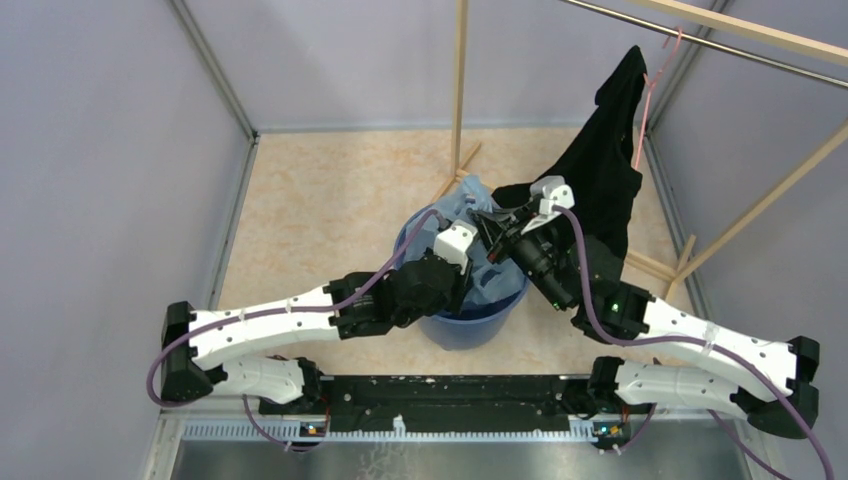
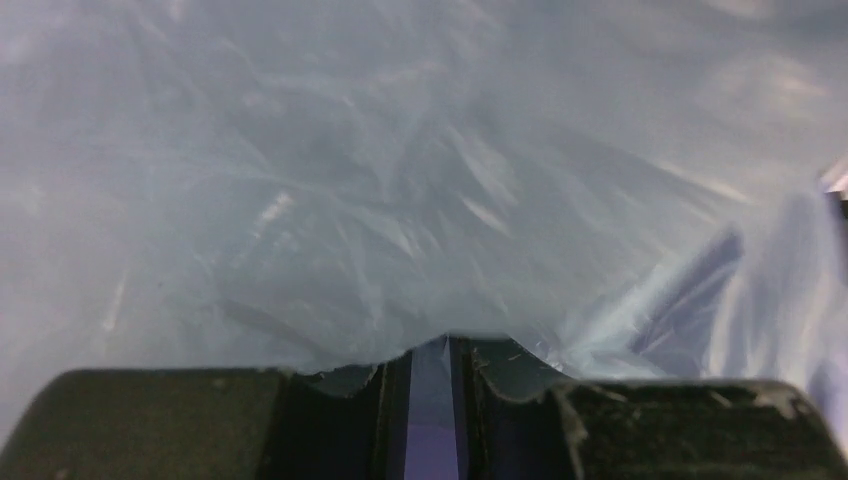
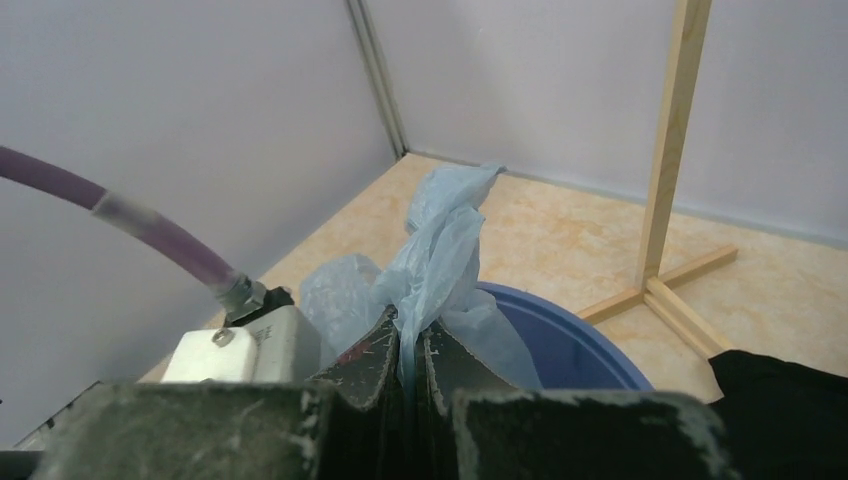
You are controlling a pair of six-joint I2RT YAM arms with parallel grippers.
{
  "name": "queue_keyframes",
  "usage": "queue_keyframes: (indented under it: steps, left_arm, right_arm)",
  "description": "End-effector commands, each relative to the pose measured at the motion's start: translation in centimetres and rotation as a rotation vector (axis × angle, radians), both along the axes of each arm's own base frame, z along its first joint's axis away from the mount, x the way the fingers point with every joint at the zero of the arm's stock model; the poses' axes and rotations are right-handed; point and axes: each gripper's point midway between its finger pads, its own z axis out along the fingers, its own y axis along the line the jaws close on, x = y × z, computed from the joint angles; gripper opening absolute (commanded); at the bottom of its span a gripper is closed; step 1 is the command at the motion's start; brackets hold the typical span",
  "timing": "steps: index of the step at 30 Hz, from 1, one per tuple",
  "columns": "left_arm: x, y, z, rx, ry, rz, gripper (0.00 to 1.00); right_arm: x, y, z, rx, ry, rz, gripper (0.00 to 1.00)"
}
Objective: Put the trash bags into the trash bin
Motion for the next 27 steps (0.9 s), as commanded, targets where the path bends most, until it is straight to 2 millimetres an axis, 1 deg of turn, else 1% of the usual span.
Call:
queue_keyframes:
  steps: [1,2,4,5,6,8,9,10,12,14,16,18,21,22,24,25,27]
  left_arm:
    - [1.0,1.5,-3.3,0.063,0.045,0.096,0.25]
    - [0.8,1.5,-3.8,0.068,0.056,0.086,0.25]
    - [0.3,1.3,-3.8,0.057,0.071,0.057,0.28]
    - [0.0,1.1,-3.4,0.041,0.072,0.035,0.35]
    - [-0.3,0.8,-2.7,0.020,0.070,0.007,0.43]
    - [-1.2,0.3,-0.7,-0.026,0.069,-0.059,0.66]
    - [-1.6,0.2,0.3,-0.040,0.076,-0.084,0.72]
    - [-2.1,0.1,2.1,-0.070,0.079,-0.108,0.76]
    - [-3.2,0.2,3.9,-0.090,0.094,-0.169,0.84]
    - [-4.5,0.7,5.2,-0.109,0.110,-0.225,0.89]
    - [-5.4,1.6,6.0,-0.122,0.116,-0.266,0.98]
    - [-6.2,2.5,6.4,-0.111,0.128,-0.291,0.99]
    - [-6.0,4.5,7.5,-0.116,0.123,-0.238,0.98]
    - [-5.6,5.4,7.9,-0.122,0.109,-0.197,0.97]
    - [-4.4,7.5,8.8,-0.130,0.080,-0.094,0.90]
    - [-3.6,8.7,9.0,-0.126,0.064,-0.028,0.84]
    - [-2.4,10.8,8.9,-0.114,0.041,0.089,0.80]
  right_arm:
    - [-0.2,0.5,-1.1,0.022,0.032,0.032,0.00]
    - [-0.2,0.6,-1.7,0.017,0.045,0.037,0.00]
    - [-0.3,0.8,-2.7,0.009,0.064,0.044,0.00]
    - [-0.3,0.9,-3.1,0.002,0.072,0.046,0.00]
    - [-0.3,0.9,-3.4,-0.006,0.079,0.045,0.00]
    - [-0.2,0.7,-4.0,-0.027,0.086,0.035,0.00]
    - [-0.1,0.5,-4.2,-0.040,0.087,0.027,0.00]
    - [-0.1,0.3,-4.4,-0.055,0.089,0.017,0.00]
    - [0.2,-0.5,-4.4,-0.064,0.088,-0.018,0.00]
    - [0.2,-1.1,-4.3,-0.063,0.083,-0.035,0.00]
    - [0.1,-1.6,-4.4,-0.064,0.086,-0.044,0.00]
    - [0.0,-2.0,-4.8,-0.065,0.099,-0.047,0.00]
    - [-0.3,-2.4,-5.4,-0.054,0.124,-0.047,0.00]
    - [-0.4,-2.4,-5.5,-0.047,0.132,-0.044,0.00]
    - [-0.5,-2.5,-5.7,-0.037,0.145,-0.040,0.00]
    - [-0.5,-2.6,-5.9,-0.036,0.153,-0.042,0.00]
    - [-0.6,-2.6,-6.1,-0.032,0.171,-0.046,0.00]
